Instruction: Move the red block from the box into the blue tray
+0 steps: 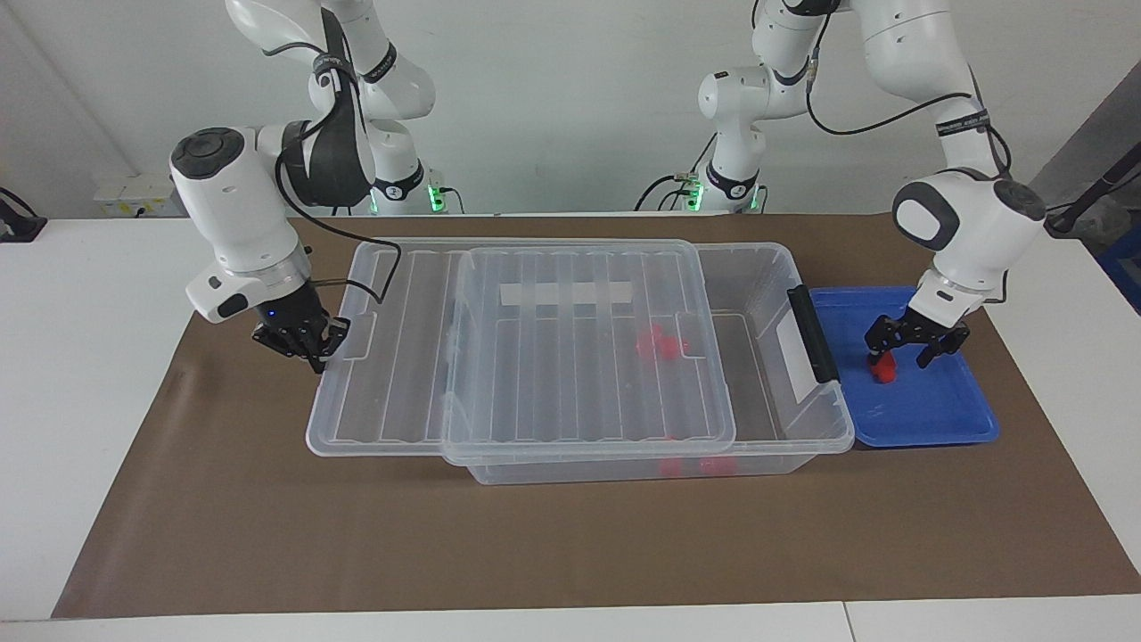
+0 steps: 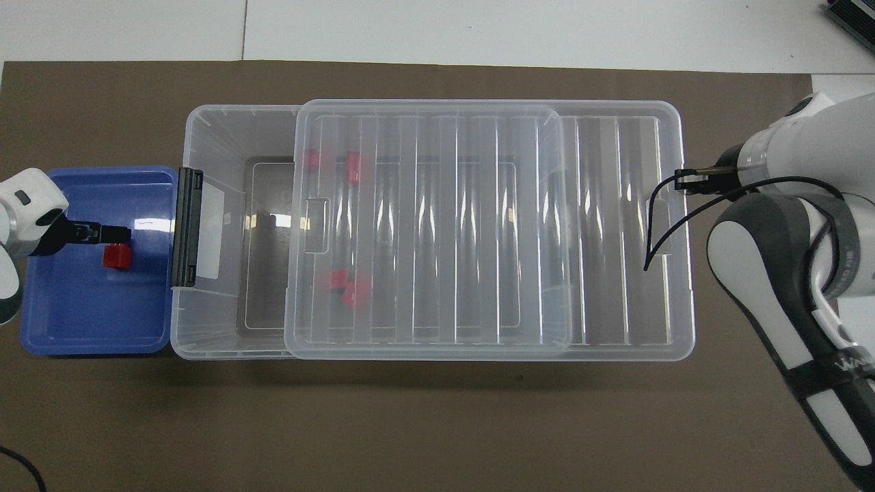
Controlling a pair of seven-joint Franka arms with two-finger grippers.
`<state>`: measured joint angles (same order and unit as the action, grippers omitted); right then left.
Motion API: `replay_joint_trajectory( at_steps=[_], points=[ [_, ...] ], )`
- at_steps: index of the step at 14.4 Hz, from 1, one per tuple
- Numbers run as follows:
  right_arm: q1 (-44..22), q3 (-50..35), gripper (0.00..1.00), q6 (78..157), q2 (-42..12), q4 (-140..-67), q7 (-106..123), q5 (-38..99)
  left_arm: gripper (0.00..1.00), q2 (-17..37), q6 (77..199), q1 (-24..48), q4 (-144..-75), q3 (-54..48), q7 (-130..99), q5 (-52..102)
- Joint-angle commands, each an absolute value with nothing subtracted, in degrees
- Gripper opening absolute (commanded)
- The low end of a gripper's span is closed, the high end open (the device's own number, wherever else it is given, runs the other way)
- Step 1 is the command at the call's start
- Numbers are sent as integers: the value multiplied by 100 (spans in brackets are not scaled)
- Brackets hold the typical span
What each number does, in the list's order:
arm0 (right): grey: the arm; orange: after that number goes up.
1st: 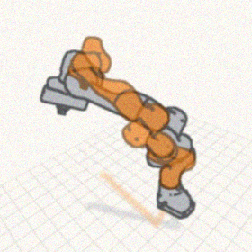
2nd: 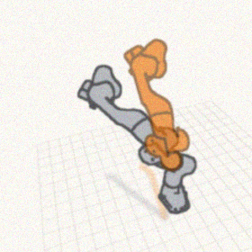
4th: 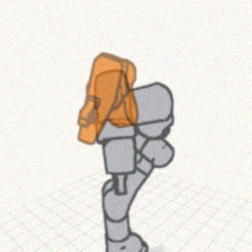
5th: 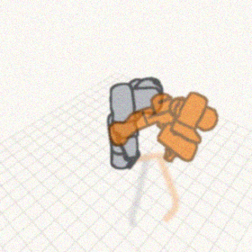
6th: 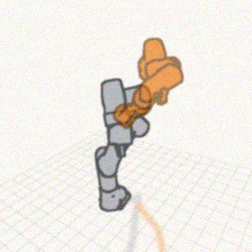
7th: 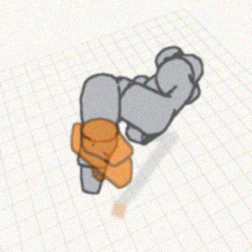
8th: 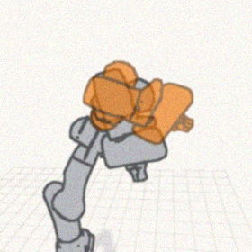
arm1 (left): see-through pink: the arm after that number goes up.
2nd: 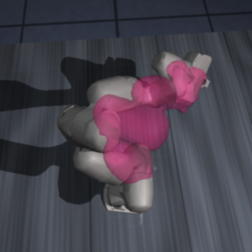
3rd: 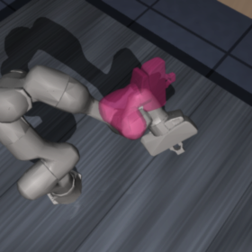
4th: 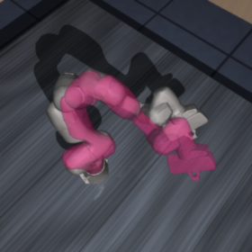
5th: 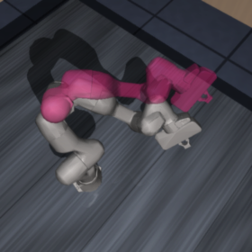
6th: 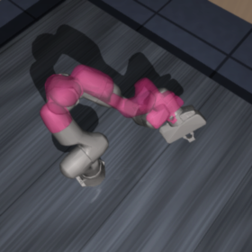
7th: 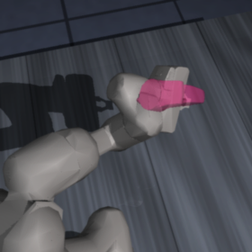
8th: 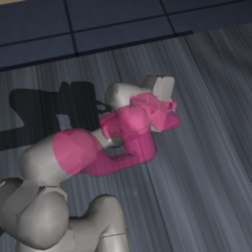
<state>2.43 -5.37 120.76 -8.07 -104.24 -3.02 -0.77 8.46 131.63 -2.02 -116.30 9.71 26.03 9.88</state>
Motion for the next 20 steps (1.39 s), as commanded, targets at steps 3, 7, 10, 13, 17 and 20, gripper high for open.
replay_joint_trajectory(
  at_steps=[3,7,10,13,17,20],
  points=[
    [97,-738,0,11918,-747,-10397,-176,79,96,641,11728,-97,-10568,1046,1962,985],
    [-35,-896,0,11830,-730,-10415,-219,88,100,511,10855,412,-9730,1010,1345,317],
    [-211,-896,0,11830,-712,-10424,-281,88,100,-183,10609,422,-9835,976,1433,290],
    [-343,-905,0,11821,-659,-10485,-316,123,100,-237,10652,431,-9966,984,1432,290],
    [-492,-905,0,11778,-642,-10485,-404,132,100,-369,10319,598,-9809,678,838,281],
    [-536,-905,0,11733,-633,-10485,-431,132,100,-526,10038,589,-9765,413,431,281]
  ],
)
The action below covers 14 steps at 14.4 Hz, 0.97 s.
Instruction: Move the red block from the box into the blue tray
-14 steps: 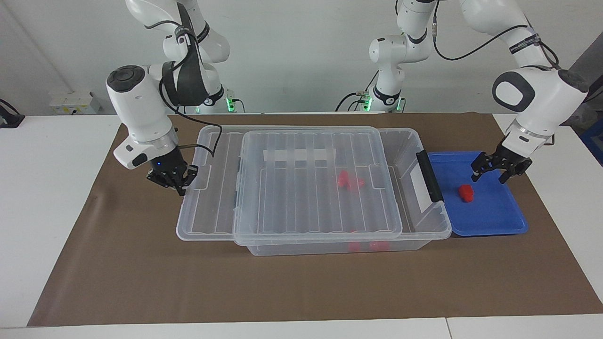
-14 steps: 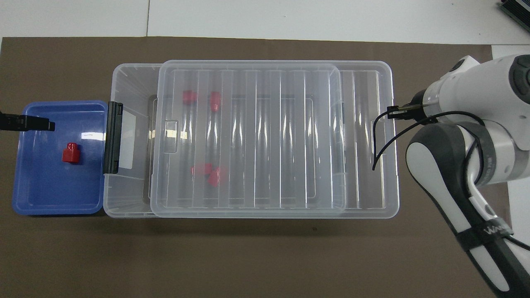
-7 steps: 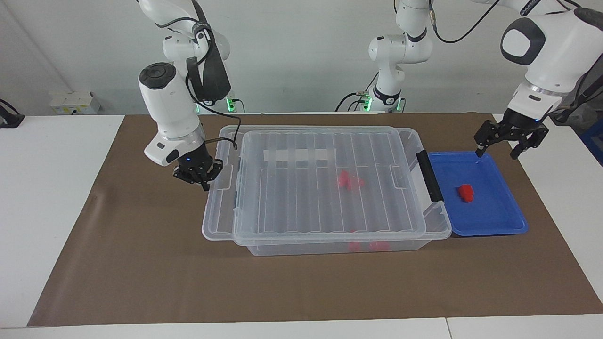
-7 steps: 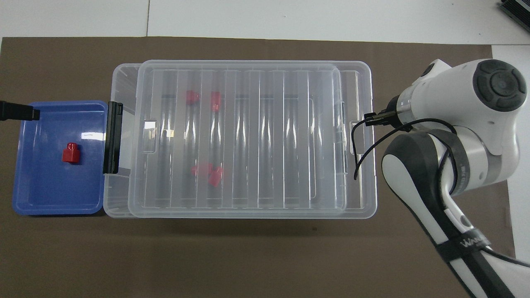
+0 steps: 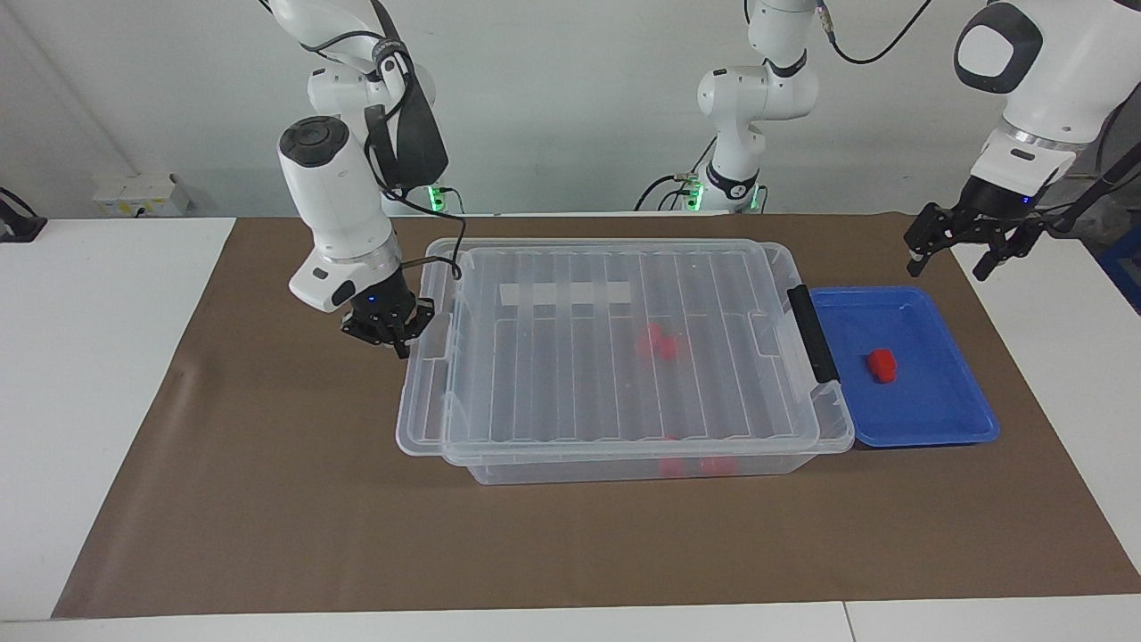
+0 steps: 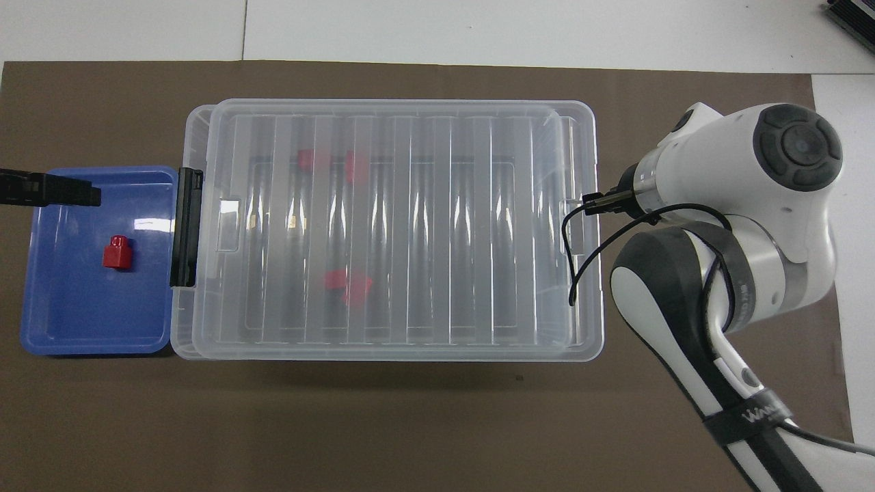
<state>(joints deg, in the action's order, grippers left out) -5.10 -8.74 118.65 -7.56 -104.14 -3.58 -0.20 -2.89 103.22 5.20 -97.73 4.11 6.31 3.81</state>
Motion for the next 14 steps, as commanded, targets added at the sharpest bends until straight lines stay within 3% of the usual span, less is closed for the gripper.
replay_joint_trajectory(
  at_steps=[1,4,14],
  points=[
    [-545,-905,0,11733,-633,-10485,-431,132,100,-580,9811,580,-9643,448,422,281],
    [-650,-905,0,11742,-633,-10494,-439,132,100,-510,8940,519,-9071,413,413,281],
    [-616,-905,0,11637,-615,-10450,-475,132,100,-483,8745,1064,-9043,-7,-298,36]
  ],
)
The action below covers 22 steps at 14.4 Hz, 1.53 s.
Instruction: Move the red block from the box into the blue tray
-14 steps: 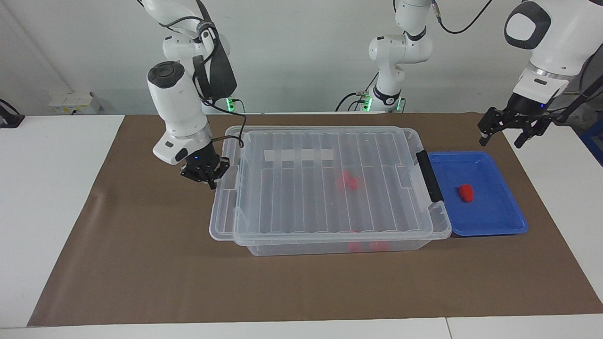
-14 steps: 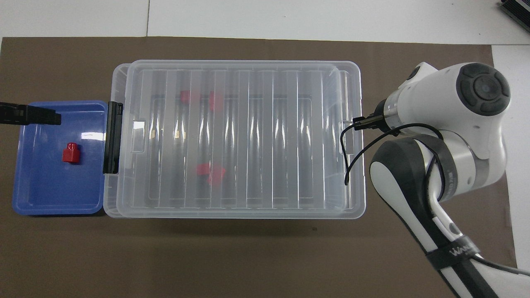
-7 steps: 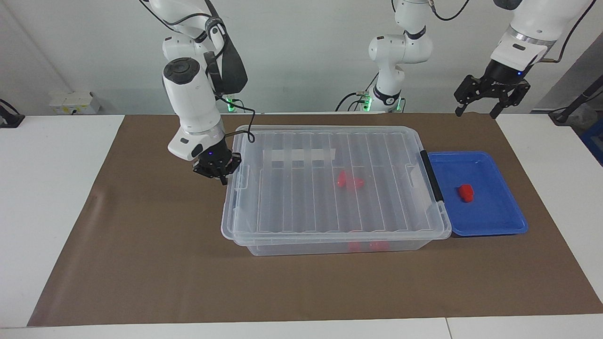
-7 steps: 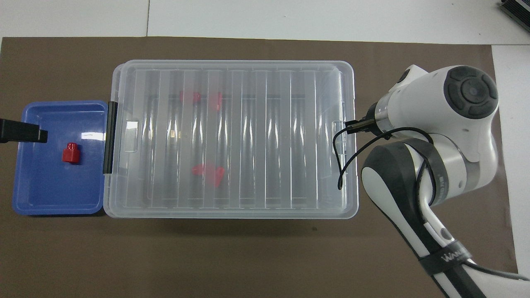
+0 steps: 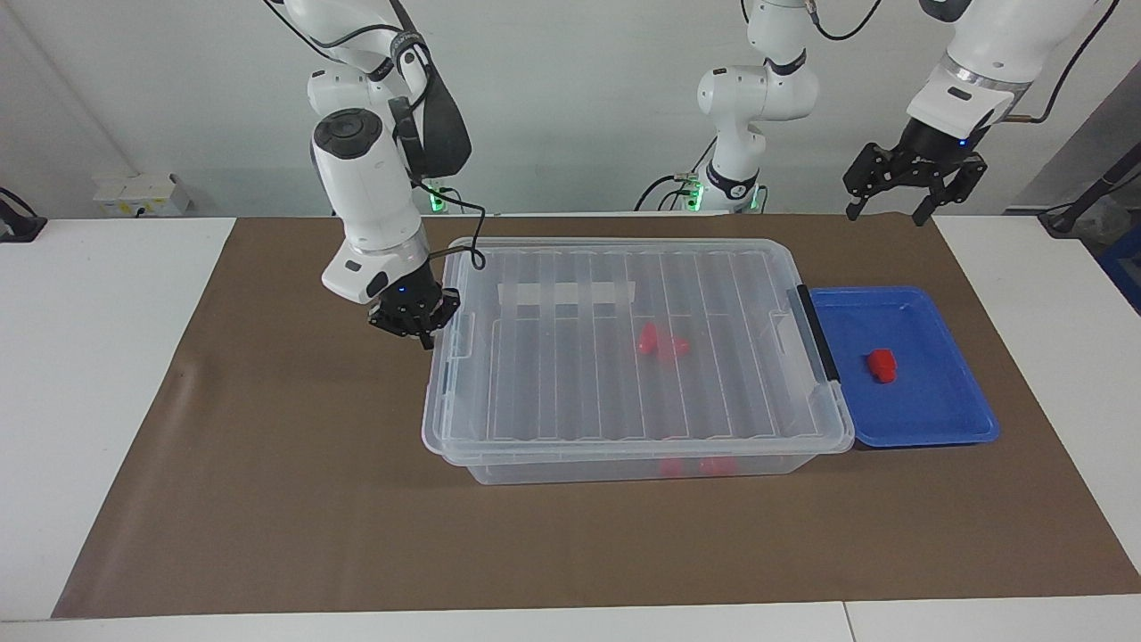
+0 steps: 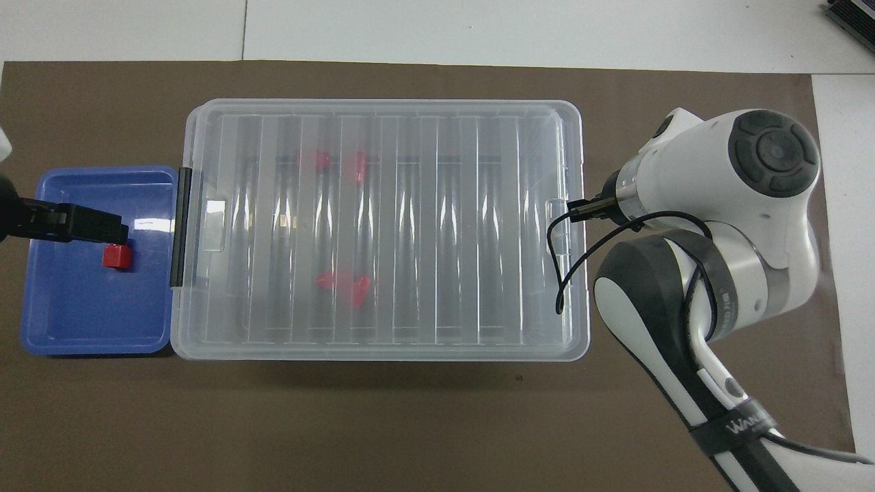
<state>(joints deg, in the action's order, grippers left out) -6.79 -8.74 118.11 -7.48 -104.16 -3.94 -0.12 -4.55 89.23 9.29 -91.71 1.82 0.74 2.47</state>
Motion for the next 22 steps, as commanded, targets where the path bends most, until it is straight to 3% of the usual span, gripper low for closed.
replay_joint_trajectory(
  at_steps=[1,3,4,5,6,13,22],
  points=[
    [-580,-897,0,11611,-537,-10450,-483,132,100,-501,8797,1020,-9087,-35,-290,-43],
    [-484,-870,0,11462,-422,-10433,-553,132,100,-536,8841,1011,-9105,78,-255,-53],
    [-388,-870,17,11400,-370,-10433,-623,132,100,-545,8920,1011,-9132,96,-255,-53],
    [-274,-870,77,11339,-308,-10433,-650,123,100,-545,8930,993,-9149,175,-211,-53],
    [-203,-861,100,11320,-238,-10433,-659,123,100,-545,8886,984,-9123,306,-72,-44],
    [403,-844,100,10442,-9,-9810,-642,44,100,-483,9185,958,-9167,510,123,-35],
    [509,-826,100,9617,53,-9106,-650,44,100,-536,9888,967,-9703,528,123,-35]
  ],
)
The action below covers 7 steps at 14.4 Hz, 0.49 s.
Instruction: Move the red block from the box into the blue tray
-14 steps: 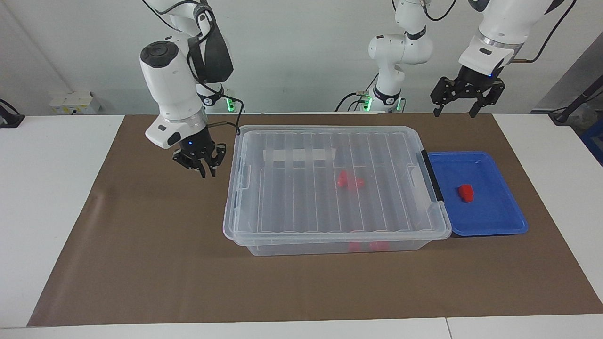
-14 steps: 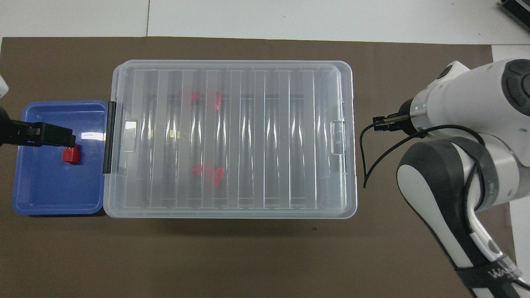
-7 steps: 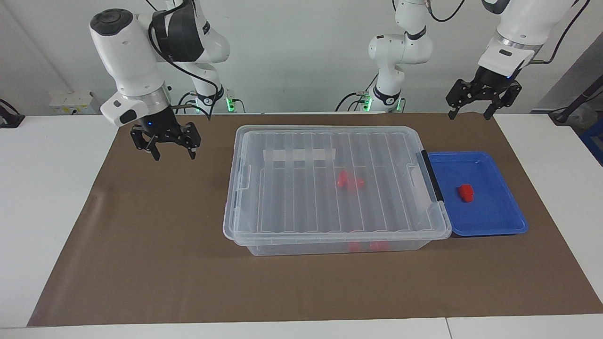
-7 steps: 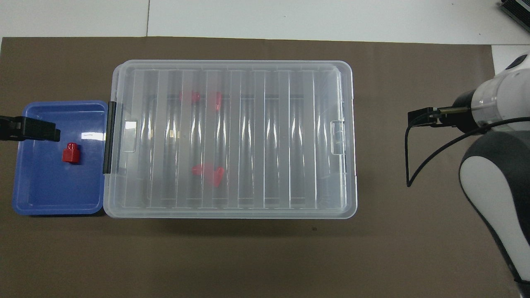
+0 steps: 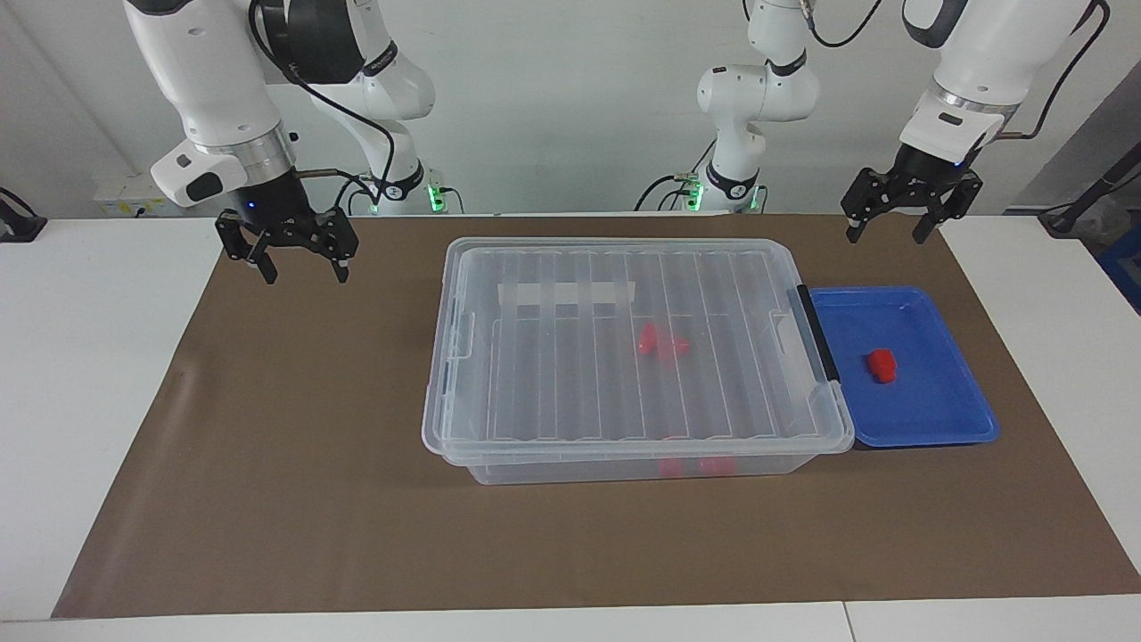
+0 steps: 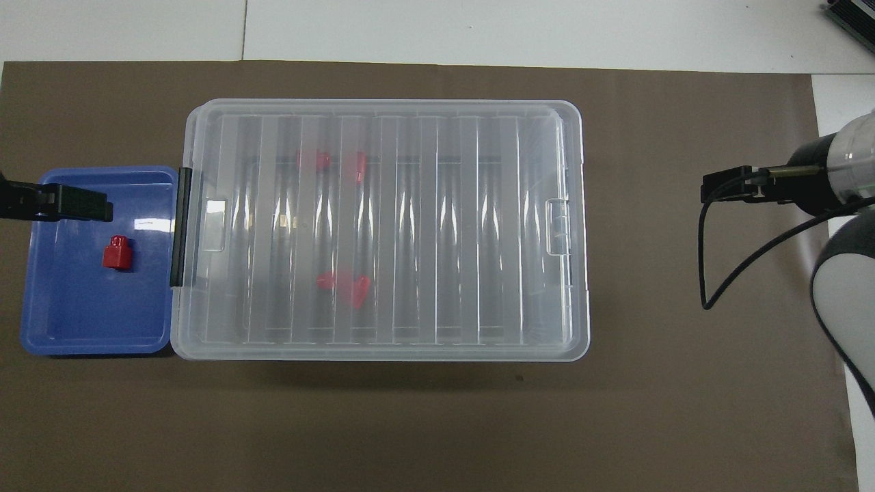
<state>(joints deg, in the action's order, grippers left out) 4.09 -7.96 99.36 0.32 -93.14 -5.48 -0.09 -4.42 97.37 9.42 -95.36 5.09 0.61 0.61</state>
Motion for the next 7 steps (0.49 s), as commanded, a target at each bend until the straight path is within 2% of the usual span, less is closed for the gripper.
replay_joint_trajectory(
  at_steps=[1,5,7],
  points=[
    [553,-835,100,9467,35,-9027,-659,18,100,-527,9888,949,-9677,510,123,-44],
    [202,-353,100,8983,97,-8772,-650,35,100,-528,10633,835,-10168,510,132,-26],
    [159,-203,100,8860,105,-8763,-650,26,100,-353,10749,852,-10117,510,123,-9]
  ],
)
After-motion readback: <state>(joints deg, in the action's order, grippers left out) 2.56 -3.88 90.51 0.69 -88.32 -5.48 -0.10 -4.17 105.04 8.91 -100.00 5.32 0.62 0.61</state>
